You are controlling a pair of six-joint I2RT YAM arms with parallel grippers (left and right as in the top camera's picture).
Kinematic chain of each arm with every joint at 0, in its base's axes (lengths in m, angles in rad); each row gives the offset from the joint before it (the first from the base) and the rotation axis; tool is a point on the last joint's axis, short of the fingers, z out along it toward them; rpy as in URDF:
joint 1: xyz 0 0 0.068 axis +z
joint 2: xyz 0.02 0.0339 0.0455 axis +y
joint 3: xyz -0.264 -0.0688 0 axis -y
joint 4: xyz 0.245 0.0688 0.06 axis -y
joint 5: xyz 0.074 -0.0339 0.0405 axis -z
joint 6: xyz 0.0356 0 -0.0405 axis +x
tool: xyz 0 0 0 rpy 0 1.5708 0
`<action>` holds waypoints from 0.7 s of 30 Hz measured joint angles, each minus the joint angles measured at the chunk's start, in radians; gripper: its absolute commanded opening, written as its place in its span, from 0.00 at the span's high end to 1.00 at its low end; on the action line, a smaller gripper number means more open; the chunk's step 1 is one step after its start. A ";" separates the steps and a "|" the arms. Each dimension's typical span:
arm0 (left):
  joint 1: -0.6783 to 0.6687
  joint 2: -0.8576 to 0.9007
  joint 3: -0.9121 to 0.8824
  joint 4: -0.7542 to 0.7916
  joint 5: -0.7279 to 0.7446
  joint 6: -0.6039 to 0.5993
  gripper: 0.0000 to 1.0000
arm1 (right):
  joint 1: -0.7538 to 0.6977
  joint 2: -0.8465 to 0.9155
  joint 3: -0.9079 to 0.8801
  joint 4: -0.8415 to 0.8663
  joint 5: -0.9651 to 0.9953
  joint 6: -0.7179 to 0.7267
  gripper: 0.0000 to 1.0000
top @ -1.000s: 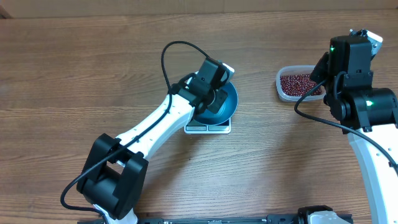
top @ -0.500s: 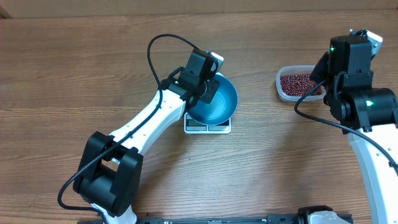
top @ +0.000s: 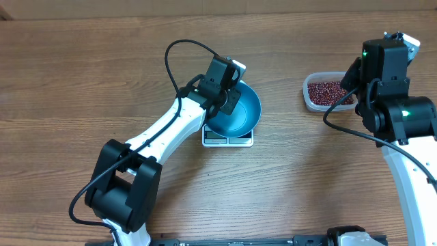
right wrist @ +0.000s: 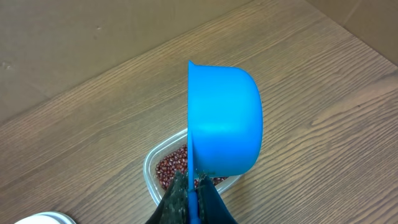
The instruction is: Scoop item into bowl and weigh 150g on scale
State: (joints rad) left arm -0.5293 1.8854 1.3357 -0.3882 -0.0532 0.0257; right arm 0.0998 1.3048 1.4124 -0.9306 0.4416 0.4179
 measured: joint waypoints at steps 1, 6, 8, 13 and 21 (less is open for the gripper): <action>0.000 0.000 0.000 0.000 0.000 0.000 0.96 | 0.000 0.000 0.000 0.001 0.000 0.000 0.96; 0.000 0.011 0.000 0.000 0.000 0.000 0.96 | 0.000 0.000 0.000 0.015 -0.006 0.000 0.96; 0.000 0.023 0.000 0.000 0.000 0.000 0.96 | 0.000 0.000 0.000 0.021 -0.015 0.000 0.96; 0.000 0.032 0.000 0.000 0.000 0.000 0.96 | 0.000 0.000 0.000 0.024 -0.023 0.000 0.96; 0.000 0.032 0.000 0.009 0.000 0.000 0.96 | 0.000 0.000 0.000 0.024 -0.025 0.000 0.96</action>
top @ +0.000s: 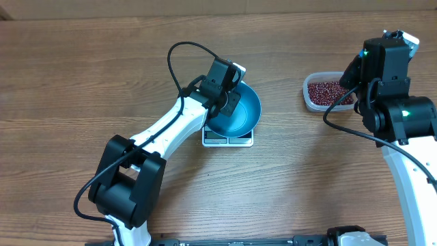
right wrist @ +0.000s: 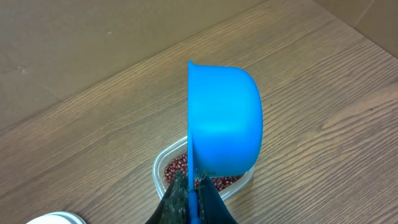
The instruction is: Scoop item into bowl and weigh 150g on scale
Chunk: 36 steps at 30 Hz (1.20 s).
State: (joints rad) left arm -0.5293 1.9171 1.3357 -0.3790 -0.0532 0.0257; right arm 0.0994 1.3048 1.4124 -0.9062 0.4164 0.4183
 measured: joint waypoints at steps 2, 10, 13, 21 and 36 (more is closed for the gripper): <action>0.000 0.002 0.000 0.011 0.000 0.000 0.96 | 0.000 0.000 0.000 0.000 -0.002 0.000 0.96; 0.000 0.039 0.002 0.033 0.000 0.008 0.96 | 0.000 0.000 0.000 0.000 -0.001 0.000 0.96; 0.000 0.039 0.002 0.047 0.000 0.008 0.96 | 0.000 0.000 0.000 0.000 -0.002 -0.001 0.96; 0.000 0.039 0.002 0.080 -0.001 0.011 0.96 | 0.000 0.000 0.000 0.000 -0.002 0.000 0.96; 0.043 0.039 0.002 0.147 -0.045 0.017 0.96 | 0.000 0.000 0.000 0.000 -0.013 0.000 0.96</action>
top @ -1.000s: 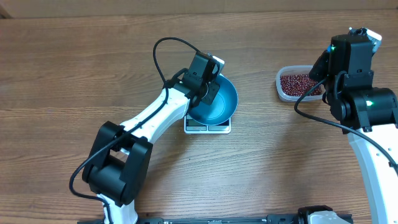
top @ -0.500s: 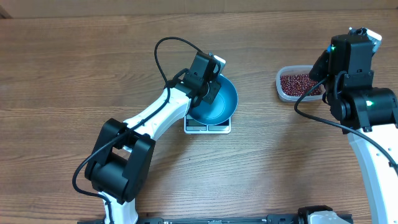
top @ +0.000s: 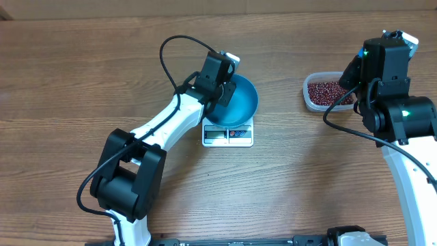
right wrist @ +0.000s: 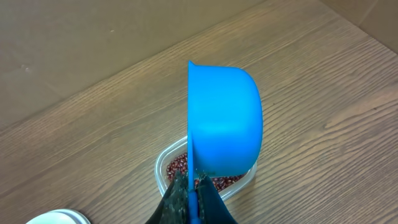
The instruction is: Scoop item into bowl and weigh 150g on scale
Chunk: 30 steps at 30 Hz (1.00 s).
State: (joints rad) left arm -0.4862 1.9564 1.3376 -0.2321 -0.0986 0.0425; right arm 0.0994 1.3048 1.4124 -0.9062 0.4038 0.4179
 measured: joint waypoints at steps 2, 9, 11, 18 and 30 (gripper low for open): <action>0.000 0.000 0.000 0.014 -0.003 0.006 0.96 | 0.000 0.000 0.000 0.000 -0.002 0.000 0.96; 0.000 0.000 0.000 0.045 -0.004 0.013 0.96 | 0.000 0.000 0.000 0.000 -0.005 0.000 0.96; 0.000 0.000 0.000 0.045 -0.004 0.013 0.96 | 0.000 0.000 0.000 0.000 -0.005 0.000 0.96; 0.006 0.000 0.000 0.046 -0.004 0.014 0.96 | 0.000 0.000 0.000 0.000 -0.006 0.000 0.96; 0.031 0.000 0.000 0.046 -0.004 0.014 0.96 | 0.000 0.000 0.000 0.000 -0.007 0.000 0.96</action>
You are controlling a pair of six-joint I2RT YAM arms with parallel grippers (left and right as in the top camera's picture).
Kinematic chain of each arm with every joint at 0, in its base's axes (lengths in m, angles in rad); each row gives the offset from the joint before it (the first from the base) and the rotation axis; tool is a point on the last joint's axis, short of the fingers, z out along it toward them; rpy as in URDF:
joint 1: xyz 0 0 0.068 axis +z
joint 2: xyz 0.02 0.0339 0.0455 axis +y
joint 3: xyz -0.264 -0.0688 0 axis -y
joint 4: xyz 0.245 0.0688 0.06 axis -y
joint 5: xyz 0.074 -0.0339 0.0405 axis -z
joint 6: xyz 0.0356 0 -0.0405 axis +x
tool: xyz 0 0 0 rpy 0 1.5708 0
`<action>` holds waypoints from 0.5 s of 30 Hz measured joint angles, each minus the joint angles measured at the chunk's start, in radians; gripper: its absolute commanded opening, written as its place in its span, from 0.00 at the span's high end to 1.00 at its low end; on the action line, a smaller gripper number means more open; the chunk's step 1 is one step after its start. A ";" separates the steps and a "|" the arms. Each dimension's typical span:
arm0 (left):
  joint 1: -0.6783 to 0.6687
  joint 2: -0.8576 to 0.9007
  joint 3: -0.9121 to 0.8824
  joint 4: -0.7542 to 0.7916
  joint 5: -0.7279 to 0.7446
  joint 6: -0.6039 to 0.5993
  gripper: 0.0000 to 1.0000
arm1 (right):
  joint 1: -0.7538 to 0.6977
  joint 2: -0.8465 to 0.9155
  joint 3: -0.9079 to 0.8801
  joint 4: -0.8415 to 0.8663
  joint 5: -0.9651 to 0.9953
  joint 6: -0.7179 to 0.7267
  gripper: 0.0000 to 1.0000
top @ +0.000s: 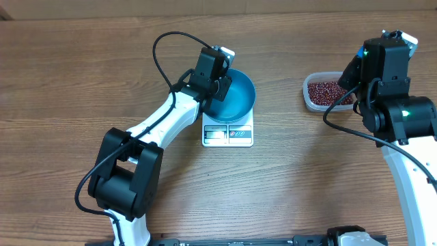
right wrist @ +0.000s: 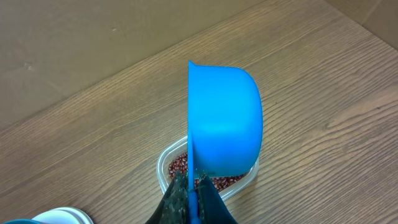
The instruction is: Scoop item into bowl and weigh 150g on scale
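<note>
My left gripper (top: 213, 76) is shut on the left rim of the blue bowl (top: 237, 96). The bowl rests over the back part of the white scale (top: 227, 134), whose display and buttons show in front of it. At the right, my right gripper (right wrist: 194, 182) is shut on the thin handle of a blue scoop (right wrist: 224, 118). The scoop is turned on its side, its inside hidden. It hangs above a clear container of red beans (right wrist: 180, 165), also seen in the overhead view as the container (top: 326, 91).
Brown cardboard (right wrist: 93, 37) lines the far edge of the wooden table (top: 307, 178). The left arm's black cable (top: 160, 55) loops behind the bowl. The right arm's body (top: 392, 102) stands just right of the bean container.
The left gripper and the bowl have shifted a little back and to the left, baring more of the scale. The right gripper holds the scoop over the beans much as before.
At first the left gripper held the bowl tilted over the scale, covering most of it. By 1.0 s ago the bowl stood farther back with the scale's display showing, and now farther still. The right gripper held the scoop over the beans throughout.
</note>
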State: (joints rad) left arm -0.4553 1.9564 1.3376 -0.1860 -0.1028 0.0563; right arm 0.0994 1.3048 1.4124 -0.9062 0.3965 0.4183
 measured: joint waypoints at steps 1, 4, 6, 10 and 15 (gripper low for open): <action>0.000 0.000 0.000 0.000 0.000 0.000 0.96 | 0.000 0.000 0.000 0.000 0.000 -0.001 0.96; 0.000 0.000 0.000 0.000 0.000 0.000 0.96 | 0.000 0.000 0.000 0.000 0.000 0.000 0.96; 0.000 0.000 0.000 0.000 0.000 0.000 0.96 | 0.000 0.000 0.000 0.000 0.000 0.000 0.96; 0.000 0.000 0.000 0.004 0.000 0.000 0.96 | 0.000 0.000 0.000 0.000 0.000 0.000 0.96; 0.000 0.000 0.000 0.028 0.000 0.001 0.96 | 0.000 0.000 0.000 0.000 -0.001 0.000 0.96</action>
State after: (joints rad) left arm -0.4557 1.9564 1.3376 -0.1577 -0.1028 0.0574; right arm 0.0994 1.3045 1.4124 -0.9058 0.3958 0.4179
